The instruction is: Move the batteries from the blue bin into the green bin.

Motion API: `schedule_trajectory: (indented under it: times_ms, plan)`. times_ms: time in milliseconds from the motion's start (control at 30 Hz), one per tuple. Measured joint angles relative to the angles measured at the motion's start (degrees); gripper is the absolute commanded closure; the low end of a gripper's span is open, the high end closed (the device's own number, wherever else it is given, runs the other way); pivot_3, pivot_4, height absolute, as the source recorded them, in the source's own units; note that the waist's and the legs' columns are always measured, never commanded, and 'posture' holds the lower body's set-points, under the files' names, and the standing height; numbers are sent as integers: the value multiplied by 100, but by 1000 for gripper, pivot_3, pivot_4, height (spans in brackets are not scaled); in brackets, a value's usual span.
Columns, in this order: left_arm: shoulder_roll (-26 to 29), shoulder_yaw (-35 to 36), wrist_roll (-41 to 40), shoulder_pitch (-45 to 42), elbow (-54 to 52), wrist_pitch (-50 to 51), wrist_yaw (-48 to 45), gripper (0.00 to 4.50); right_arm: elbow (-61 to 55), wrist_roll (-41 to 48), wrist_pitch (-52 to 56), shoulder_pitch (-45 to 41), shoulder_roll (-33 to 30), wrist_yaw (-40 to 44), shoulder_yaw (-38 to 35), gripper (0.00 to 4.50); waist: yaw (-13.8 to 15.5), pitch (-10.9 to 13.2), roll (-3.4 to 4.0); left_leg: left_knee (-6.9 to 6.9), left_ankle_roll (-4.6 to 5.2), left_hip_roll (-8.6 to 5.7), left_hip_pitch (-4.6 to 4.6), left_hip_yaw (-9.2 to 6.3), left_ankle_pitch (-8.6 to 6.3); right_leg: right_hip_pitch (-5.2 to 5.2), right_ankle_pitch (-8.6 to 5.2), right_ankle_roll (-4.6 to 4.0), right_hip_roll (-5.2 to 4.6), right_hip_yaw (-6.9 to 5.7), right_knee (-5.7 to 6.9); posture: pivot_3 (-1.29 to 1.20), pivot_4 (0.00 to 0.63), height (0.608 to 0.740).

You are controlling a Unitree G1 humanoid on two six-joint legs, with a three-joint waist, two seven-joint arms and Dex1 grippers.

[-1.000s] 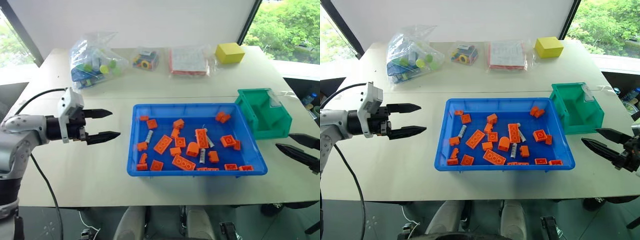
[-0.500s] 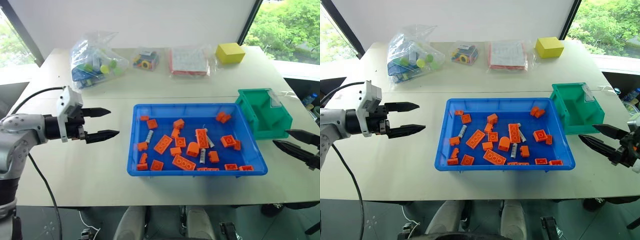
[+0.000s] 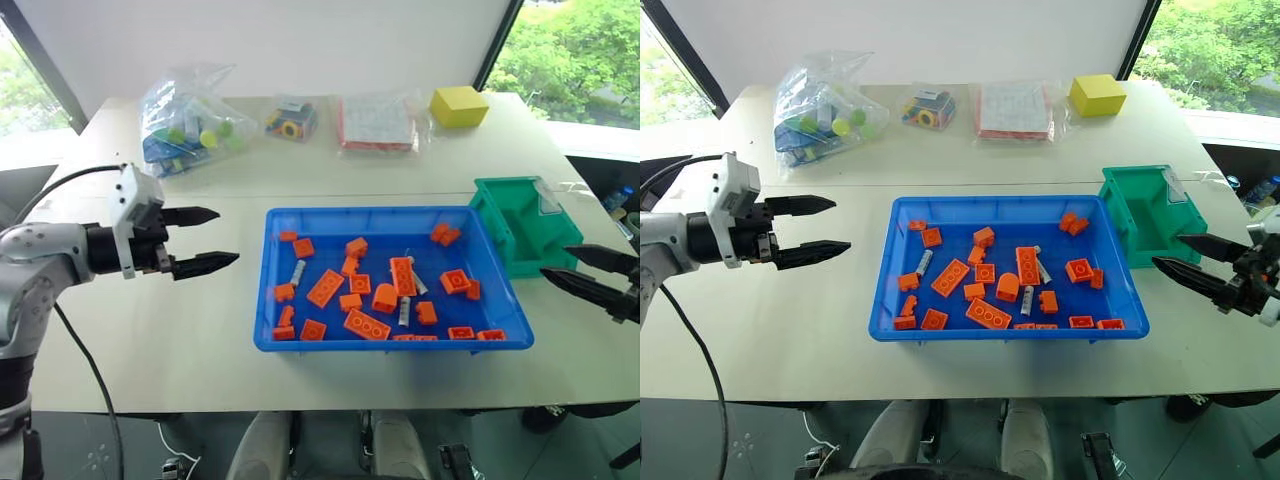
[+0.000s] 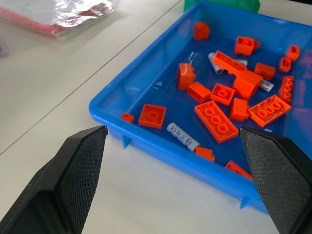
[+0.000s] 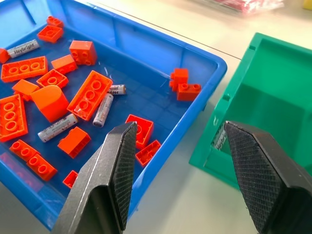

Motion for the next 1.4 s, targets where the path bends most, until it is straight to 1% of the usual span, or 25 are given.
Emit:
schedule_trajectory:
  times_ms: [100,167,233,333,400,433,500,533,600,667,733,900,1033,1200,1400]
  plan:
    - [34,-23,-85,101,-176,22,-80,0,318,-50,-131,-1175,-292,255,888,1591,-28,6,0,0,0,4,14,4,0,1,-5,3,2,5,9,0,150,692]
    - [68,-86,-98,108,-205,16,-167,0,490,-175,-271,-2160,-285,445,1711,1591,-39,10,1,-1,-1,8,12,2,0,-3,-5,3,3,3,11,0,150,692]
    - [127,-141,-96,68,-194,-5,-275,0,723,-482,-440,-3208,-92,734,2724,1591,-46,14,-2,-1,-1,9,10,3,0,-8,-5,1,3,4,12,0,150,692]
    - [253,-207,-58,51,-199,-44,-419,0,1058,-966,-764,-4368,552,1139,3897,1591,-59,23,-13,-4,0,3,2,4,0,-16,1,-2,2,4,17,0,150,692]
    - [302,-227,-55,52,-201,-44,-484,0,1373,-1262,-978,-4941,999,1333,4474,1591,-80,28,-14,-3,1,-3,-13,2,1,-30,10,22,0,4,21,0,150,692]
    - [314,-216,-58,64,-205,-44,-492,0,1497,-1398,-1100,-5104,1136,1378,4643,1591,-64,29,-17,-3,1,-6,-20,0,1,-34,11,24,0,4,21,0,150,692]
    - [421,-113,-70,206,-234,-23,-511,0,2139,-2091,-1878,-5684,1795,1397,5179,1591,-121,34,-28,-2,0,-9,-21,2,2,-36,13,27,0,4,25,0,150,692]
    - [428,-76,-83,229,-261,-22,-513,0,2298,-2289,-2150,-5813,2025,1372,5362,1591,-138,35,-29,-4,-1,-9,-21,2,2,-39,14,29,0,4,26,0,150,692]
    - [504,95,-136,417,-400,1,-524,0,2894,-2938,-3086,-6008,2602,1201,5797,1591,-164,37,-31,-5,-7,-9,-21,1,6,-44,14,29,1,4,35,0,150,692]
    - [577,318,-197,607,-476,60,-520,0,3460,-3431,-3934,-6042,2875,1114,6104,1591,-151,40,-31,-7,-19,-10,-22,-2,13,-46,14,29,2,4,39,0,150,692]
    - [614,504,-246,748,-494,125,-501,0,3898,-3741,-4556,-6063,3066,1135,6297,1591,-135,44,-31,-7,-24,-11,-22,-5,16,-45,14,28,3,4,41,0,150,692]
    - [639,727,-388,956,-730,246,-445,0,4846,-4139,-5609,-6429,3700,1380,6596,1591,-183,46,-30,-6,-44,-7,-9,-13,29,-42,18,22,11,5,52,0,150,692]
    - [639,931,-504,1066,-852,342,-350,0,5689,-4429,-6313,-6819,4187,1393,6654,1591,-195,46,-31,-8,-46,-4,14,-15,29,-40,15,16,15,10,88,0,150,692]
    - [639,1072,-598,1131,-913,378,-203,0,6374,-4868,-7141,-6992,4499,1205,6773,1591,-178,46,-31,-8,-51,-9,14,-16,32,-53,8,7,11,14,119,0,150,692]
    - [639,1106,-690,1196,-921,395,-156,0,6882,-5208,-7720,-7007,4581,1032,6794,1591,-196,46,-30,-8,-56,-9,15,-16,35,-59,6,3,13,18,127,0,150,692]
